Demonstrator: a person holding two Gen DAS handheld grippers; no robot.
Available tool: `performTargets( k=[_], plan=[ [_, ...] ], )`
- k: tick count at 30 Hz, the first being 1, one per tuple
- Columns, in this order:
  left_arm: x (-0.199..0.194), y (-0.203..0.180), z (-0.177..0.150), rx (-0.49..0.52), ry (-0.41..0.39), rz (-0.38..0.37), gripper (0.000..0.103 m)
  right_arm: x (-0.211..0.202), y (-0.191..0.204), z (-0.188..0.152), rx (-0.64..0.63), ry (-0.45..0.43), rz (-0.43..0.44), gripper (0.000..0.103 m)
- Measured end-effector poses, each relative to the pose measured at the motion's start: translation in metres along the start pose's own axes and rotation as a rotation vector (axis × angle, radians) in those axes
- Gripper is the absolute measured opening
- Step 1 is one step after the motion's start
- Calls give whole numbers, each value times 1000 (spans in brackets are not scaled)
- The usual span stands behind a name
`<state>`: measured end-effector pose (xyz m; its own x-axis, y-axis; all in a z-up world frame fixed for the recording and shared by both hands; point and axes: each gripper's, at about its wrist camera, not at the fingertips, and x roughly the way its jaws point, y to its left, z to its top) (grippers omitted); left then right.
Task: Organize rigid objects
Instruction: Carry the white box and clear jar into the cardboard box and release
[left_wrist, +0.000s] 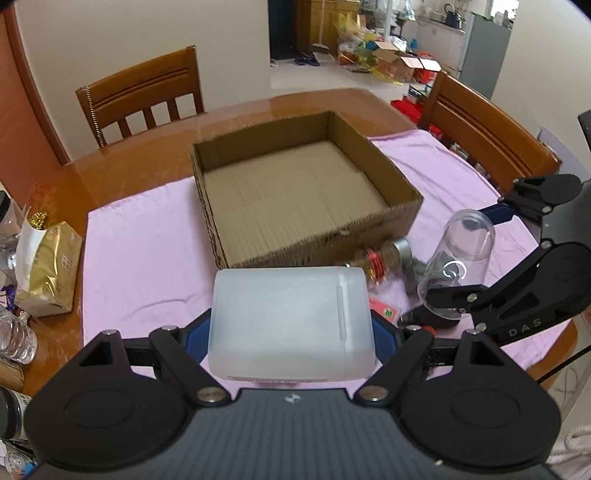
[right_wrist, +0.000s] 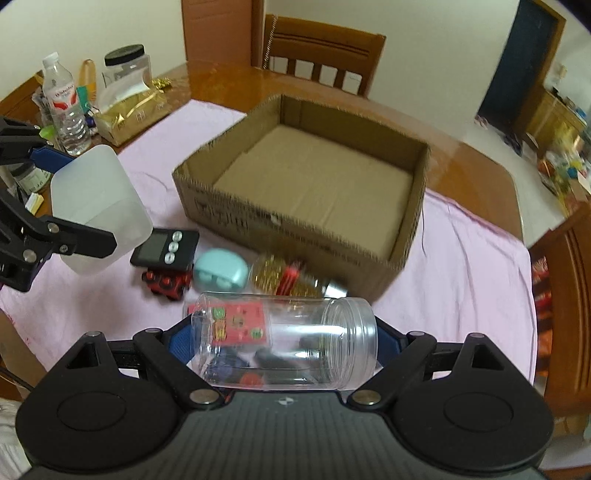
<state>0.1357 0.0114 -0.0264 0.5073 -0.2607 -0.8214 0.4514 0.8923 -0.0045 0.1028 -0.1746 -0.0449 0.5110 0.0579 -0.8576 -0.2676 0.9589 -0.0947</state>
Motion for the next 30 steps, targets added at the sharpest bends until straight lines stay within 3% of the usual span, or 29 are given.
performTargets(
  k=[13,18,30],
  plan=[
    [16,11,59,45,-84,59,82,-1,-14,33,-27,-80,-18,93],
    [40,16,90,61,-113,63,82,-1,-25,48,4,-113,-32,93],
    [116,32,146,29,-98,94,82,11,-43,64,68,-130,-48,93]
  ],
)
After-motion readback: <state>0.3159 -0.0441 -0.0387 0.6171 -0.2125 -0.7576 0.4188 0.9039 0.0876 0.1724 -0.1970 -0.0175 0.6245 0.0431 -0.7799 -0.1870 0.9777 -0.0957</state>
